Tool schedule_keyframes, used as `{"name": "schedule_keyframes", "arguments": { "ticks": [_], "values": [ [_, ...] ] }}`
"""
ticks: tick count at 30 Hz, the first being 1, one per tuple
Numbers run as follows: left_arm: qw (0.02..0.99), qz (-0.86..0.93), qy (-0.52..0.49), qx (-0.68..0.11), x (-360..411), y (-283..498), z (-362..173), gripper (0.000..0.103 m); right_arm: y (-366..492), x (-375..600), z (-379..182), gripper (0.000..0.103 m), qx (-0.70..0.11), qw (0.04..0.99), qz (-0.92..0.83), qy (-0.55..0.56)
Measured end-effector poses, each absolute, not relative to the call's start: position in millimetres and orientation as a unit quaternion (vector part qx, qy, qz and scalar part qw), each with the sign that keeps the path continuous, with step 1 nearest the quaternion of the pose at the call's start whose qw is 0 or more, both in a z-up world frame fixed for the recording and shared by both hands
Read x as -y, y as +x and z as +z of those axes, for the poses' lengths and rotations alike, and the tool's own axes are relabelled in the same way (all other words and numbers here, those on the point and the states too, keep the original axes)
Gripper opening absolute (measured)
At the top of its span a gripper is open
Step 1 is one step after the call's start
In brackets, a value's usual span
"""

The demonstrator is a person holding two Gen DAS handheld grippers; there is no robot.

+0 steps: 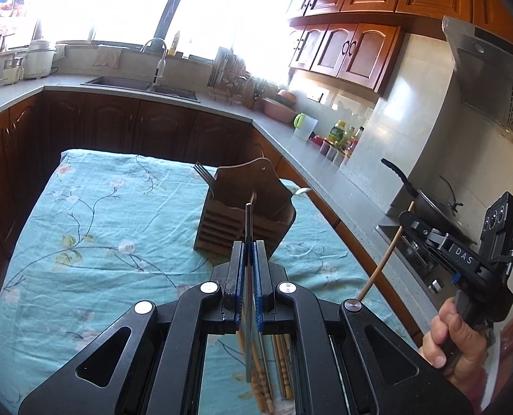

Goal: Organize utensils
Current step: 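Lift both chopsticks and lower them into the wooden holder, both grippers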

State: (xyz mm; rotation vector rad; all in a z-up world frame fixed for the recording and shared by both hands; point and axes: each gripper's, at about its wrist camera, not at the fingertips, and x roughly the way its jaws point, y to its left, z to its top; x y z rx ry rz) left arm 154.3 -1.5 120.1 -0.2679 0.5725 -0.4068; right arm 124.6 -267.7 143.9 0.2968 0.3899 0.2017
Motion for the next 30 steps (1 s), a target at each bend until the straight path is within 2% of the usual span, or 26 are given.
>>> {"name": "schedule_keyframes", "arguments": {
  "ticks": [15,30],
  "values": [
    [0.941,-0.190,-0.148,-0.238,0,197,149,0.004,153,272,162,0.005,-0.149,0.974,0.086,0.150],
    [0.960,-0.167,-0.157,-0.163,8,290,198,0.004,239,272,202,0.005,-0.060,0.986,0.048,0.145]
  ]
}}
